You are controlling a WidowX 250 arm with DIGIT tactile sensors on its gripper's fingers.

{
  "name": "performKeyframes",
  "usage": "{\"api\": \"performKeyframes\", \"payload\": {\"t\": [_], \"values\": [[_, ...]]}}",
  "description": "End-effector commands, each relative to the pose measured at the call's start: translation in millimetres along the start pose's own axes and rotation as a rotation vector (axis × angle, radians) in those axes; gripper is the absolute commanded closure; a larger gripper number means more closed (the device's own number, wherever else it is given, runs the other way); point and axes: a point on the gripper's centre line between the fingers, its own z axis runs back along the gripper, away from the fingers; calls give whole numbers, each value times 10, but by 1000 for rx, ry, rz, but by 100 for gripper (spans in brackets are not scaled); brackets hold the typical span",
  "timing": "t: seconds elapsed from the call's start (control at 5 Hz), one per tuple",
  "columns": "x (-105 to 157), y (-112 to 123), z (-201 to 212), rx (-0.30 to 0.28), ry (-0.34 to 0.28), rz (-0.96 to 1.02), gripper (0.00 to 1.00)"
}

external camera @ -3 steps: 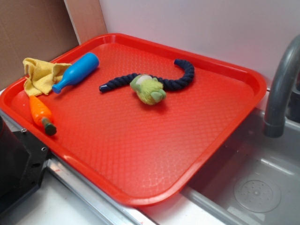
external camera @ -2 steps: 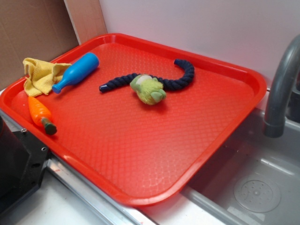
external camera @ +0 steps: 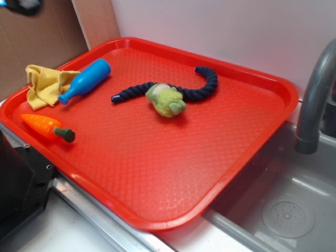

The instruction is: Grab the yellow cloth.

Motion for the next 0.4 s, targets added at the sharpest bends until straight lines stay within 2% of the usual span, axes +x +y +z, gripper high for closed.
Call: {"api": "performKeyframes", "payload": {"t": [0.0,0.2], "values": [[262,404,-304,15,-158,449,0],[209,822,-277,144,-234,688,0]]}}
